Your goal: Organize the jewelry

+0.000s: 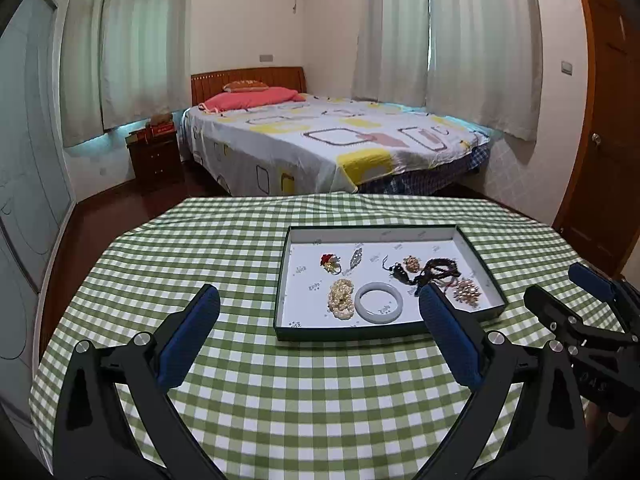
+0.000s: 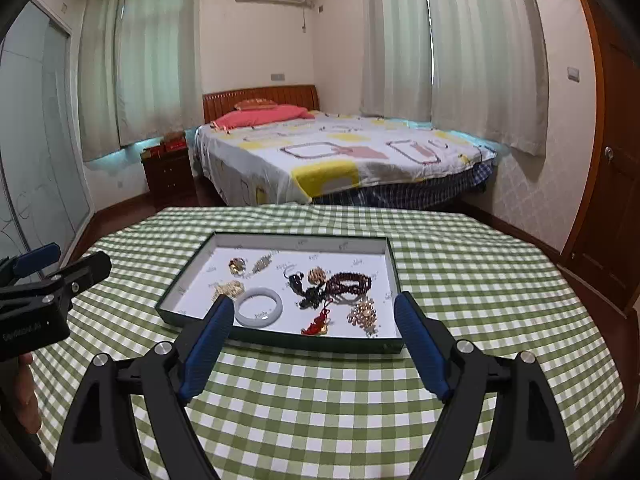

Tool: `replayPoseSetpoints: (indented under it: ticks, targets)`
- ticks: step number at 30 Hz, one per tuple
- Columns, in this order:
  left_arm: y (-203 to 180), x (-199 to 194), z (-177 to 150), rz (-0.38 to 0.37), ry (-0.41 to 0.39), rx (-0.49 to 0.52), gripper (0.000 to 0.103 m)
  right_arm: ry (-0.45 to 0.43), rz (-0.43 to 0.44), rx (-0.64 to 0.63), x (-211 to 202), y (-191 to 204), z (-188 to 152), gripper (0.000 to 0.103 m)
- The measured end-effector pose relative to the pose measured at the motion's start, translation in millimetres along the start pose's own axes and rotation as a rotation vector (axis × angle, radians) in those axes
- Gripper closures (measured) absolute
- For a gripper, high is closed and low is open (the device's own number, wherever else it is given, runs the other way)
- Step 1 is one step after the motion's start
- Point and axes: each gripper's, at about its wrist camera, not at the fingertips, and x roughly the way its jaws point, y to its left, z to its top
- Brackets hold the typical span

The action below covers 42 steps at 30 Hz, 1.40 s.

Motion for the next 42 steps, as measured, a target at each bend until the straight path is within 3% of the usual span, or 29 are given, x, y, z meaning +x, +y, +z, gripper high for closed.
replayPoseSetpoints:
  ticks: [18, 42]
  targets:
    - [6.7, -85.6, 1.4, -0.002, -0.099, -0.019, 0.005, -0.097, 0.018, -0.025, -64.5, 10.9, 11.0, 0.021]
    - [15.1, -97.4, -1.8, -0.021, -0.11, -0.058, 0.005, -0.134, -0.001, -0.036, -85.5, 10.4, 12.8, 0.021]
